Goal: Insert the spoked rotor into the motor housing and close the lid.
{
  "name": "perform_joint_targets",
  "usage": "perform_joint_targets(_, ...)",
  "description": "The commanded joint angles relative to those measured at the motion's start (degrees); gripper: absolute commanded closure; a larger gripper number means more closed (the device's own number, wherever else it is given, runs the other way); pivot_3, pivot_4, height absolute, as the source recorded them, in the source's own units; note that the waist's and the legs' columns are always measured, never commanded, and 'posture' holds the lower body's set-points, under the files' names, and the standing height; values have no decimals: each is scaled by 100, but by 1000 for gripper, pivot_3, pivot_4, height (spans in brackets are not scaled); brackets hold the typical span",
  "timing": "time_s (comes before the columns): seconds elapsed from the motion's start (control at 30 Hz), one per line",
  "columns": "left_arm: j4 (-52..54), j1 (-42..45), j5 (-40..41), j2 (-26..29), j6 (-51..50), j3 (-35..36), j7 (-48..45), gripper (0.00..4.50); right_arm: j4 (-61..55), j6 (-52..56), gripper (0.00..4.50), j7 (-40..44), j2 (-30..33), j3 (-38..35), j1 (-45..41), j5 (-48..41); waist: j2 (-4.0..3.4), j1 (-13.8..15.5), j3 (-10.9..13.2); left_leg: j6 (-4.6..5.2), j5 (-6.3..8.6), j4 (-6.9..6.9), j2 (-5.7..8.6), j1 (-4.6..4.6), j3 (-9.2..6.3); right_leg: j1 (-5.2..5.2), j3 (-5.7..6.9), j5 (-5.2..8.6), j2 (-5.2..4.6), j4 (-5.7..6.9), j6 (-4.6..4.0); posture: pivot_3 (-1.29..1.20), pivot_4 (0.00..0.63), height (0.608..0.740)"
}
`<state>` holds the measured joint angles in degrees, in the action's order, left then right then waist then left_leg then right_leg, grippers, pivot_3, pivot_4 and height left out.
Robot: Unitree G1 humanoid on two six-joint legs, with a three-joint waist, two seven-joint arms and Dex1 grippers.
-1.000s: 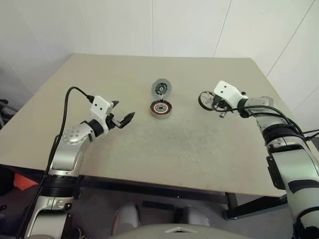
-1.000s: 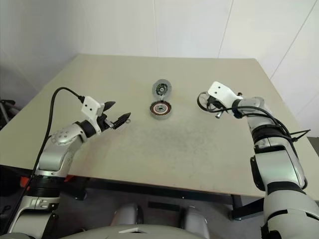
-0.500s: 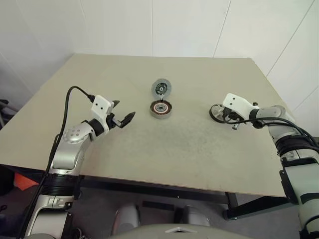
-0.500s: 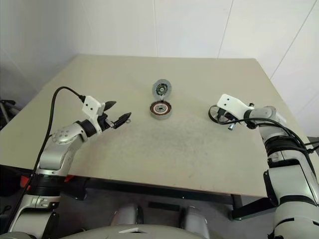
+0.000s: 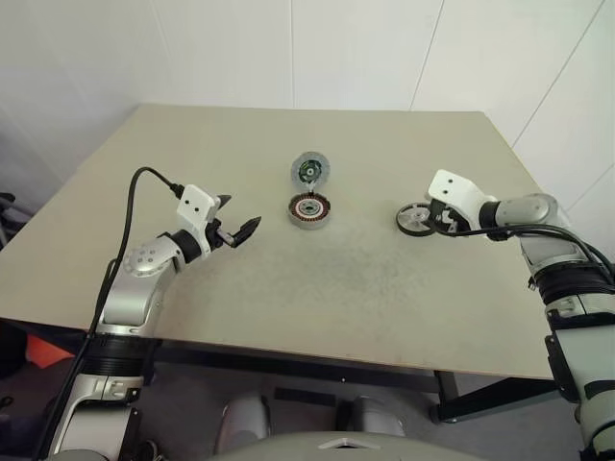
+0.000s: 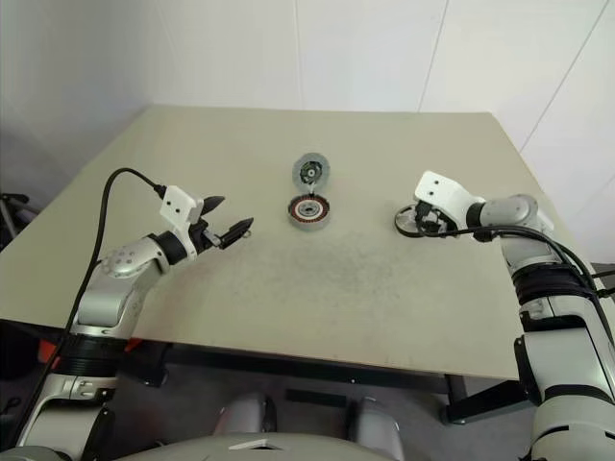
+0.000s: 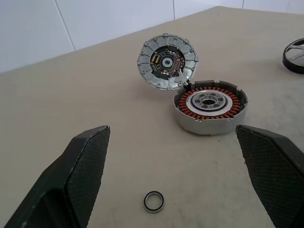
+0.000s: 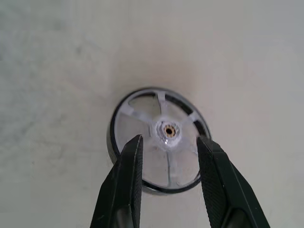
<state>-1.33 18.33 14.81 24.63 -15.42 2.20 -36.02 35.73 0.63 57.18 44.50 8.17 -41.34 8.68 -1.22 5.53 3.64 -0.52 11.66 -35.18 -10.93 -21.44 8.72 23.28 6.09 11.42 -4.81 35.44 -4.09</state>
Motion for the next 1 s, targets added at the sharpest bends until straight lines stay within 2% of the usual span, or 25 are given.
perform_joint_targets(0.03, 82, 97, 1, 14, 119, 48, -15, 0, -602, 139, 2490, 112, -21, -243, -234, -335, 0, 12, 0, 0, 0, 0, 0, 0, 0, 0, 0, 0, -1, 0, 0, 0, 0, 740)
perform_joint_targets(0.27, 2, 163, -1, 14, 129, 46, -29, 0, -54, -173, 2490, 149, -543, 258, -646, -49, 1, -10, -1, -1, 0, -1, 1, 7, -1, -4, 0, -1, -1, 1, -1, 0, 0, 740)
perform_joint_targets(0.53, 31, 203, 67, 8, 51, 74, -71, 0, 341, -672, 2490, 1028, -1597, 1110, -1214, 117, 0, -14, 0, -1, 0, 1, -2, 0, -2, 3, 0, -4, 0, 3, -7, 0, 0, 740)
perform_joint_targets(0.73, 183, 50, 93, 3, 16, 121, -8, 0, 1756, -1389, 2490, 794, -2142, 1411, -2063, 517, 1, 2, 0, -1, 0, -1, 2, -2, -5, -1, -1, -4, -6, 4, -7, 0, 0, 740)
perform_joint_targets(1.0, 357, -85, 105, 0, -45, 127, 65, 0, 3179, -1941, 2490, 407, -2798, 1614, -2633, 1003, 0, -31, 1, -4, 0, 2, -5, 0, -6, 4, -2, -3, -3, 12, -10, 0, 0, 740)
